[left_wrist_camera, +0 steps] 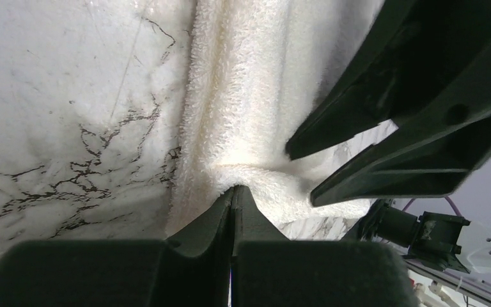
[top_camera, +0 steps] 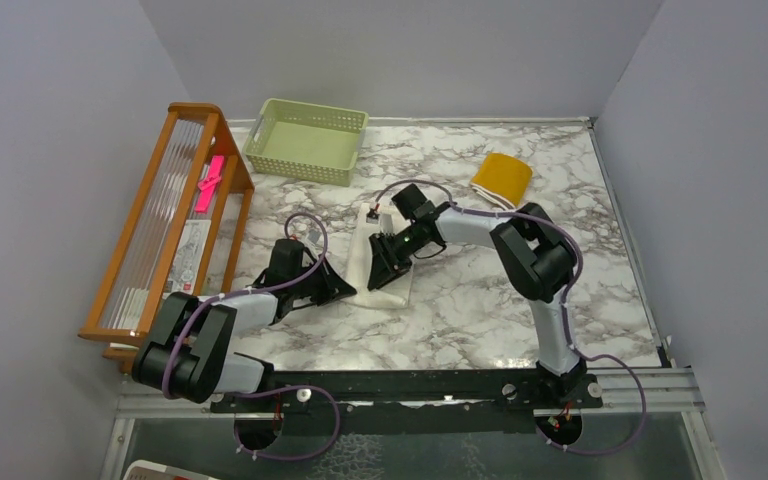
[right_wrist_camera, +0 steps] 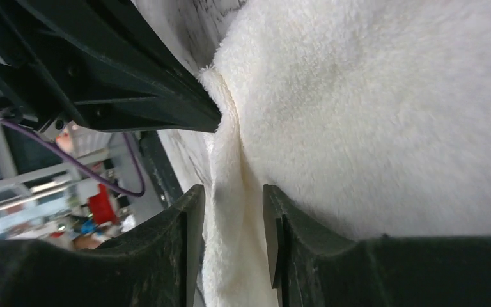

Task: Roll the towels
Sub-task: Roll the towel at the center of the board.

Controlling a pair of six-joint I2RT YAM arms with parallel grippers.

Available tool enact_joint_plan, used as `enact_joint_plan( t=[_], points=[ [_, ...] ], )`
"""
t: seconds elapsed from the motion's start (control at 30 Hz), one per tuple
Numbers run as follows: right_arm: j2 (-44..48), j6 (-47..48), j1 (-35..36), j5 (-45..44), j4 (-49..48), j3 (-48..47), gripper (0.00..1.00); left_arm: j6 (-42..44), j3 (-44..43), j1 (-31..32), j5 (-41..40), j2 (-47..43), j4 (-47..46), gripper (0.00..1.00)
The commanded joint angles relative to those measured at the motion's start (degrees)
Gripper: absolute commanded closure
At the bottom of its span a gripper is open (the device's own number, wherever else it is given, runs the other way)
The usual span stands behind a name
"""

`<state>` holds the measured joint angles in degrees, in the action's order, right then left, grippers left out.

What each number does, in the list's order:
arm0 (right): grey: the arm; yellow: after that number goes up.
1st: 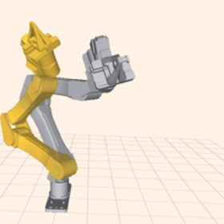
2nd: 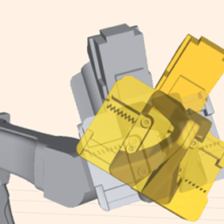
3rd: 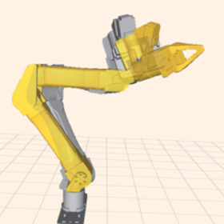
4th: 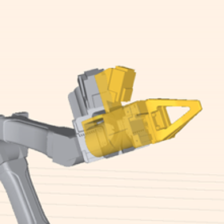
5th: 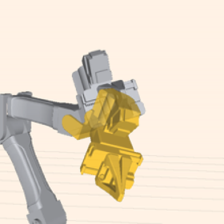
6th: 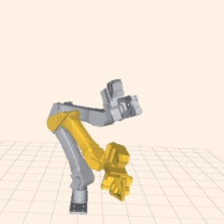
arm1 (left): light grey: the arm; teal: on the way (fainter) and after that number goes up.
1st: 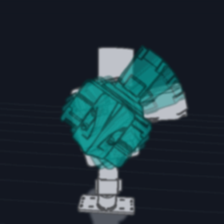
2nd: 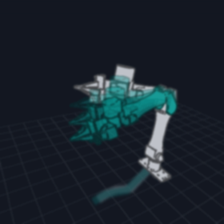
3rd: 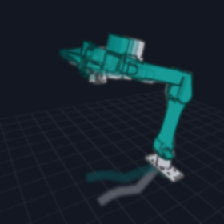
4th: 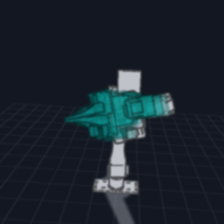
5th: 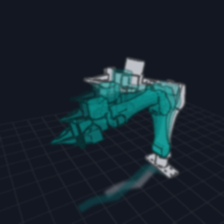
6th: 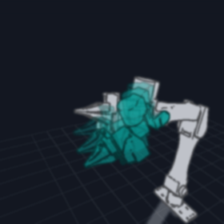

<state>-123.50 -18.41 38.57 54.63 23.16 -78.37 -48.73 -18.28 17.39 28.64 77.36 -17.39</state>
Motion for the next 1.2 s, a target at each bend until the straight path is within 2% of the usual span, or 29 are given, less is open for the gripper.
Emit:
enact_joint_plan(
  t=[0.0, 0.07, 0.1, 0.17, 0.23, 0.27, 0.43, 0.83, 1.03, 1.17],
  points=[
    [8.65, 5.42, -0.73, -14.78, 0.25, 0.69, 0.6, 2.97, 2.8, 0.02, -5.92, 1.78, 1.74, 1.0],
    [12.49, 5.54, -0.37, -16.91, -1.18, 1.55, 0.62, 3.19, 3.06, 0.02, -6.2, 1.79, 1.74, 1.0],
    [14.06, 5.82, 0.24, -16.8, -2.02, 2.11, 0.67, 3.32, 3.14, 0.03, -6.37, 1.88, 1.79, 1.0],
    [15.73, 6.47, 2.34, -16.62, -2.23, 2.59, 0.79, 3.69, 3.11, 0.03, -6.68, 2.14, 2.01, 1.0],
    [15.31, 6.68, 4.99, -17.26, -0.97, 2.39, 0.97, 4.18, 3.16, 0.02, -7.12, 2.33, 2.45, 1.0],
    [14.35, 6.49, 6.11, -17.43, -0.17, 2.26, 0.99, 4.31, 3.12, 0.02, -7.33, 2.4, 2.63, 1.0],
    [10.35, 6.68, 10.1, -17.86, 1.36, 3.43, 0.99, 5.25, 3.02, 0.02, -8.13, 2.86, 3.75, 1.0],
    [11.69, 9.8, 8.33, -23.47, 5.03, 6.5, 0.99, 7.41, 2.25, 0.02, -8.88, 3.75, 5.35, 1.0],
    [12.66, 9.61, 5.29, -19.64, 3.08, 10.21, 0.99, 7.73, 1.96, -0.01, -8.7, 3.76, 5.43, 1.0],
    [12.97, 8.43, 2.21, -12.12, -1.98, 15.36, 0.99, 7.73, 2.03, 0.01, -8.74, 3.77, 5.39, 1.0]
  ],
)
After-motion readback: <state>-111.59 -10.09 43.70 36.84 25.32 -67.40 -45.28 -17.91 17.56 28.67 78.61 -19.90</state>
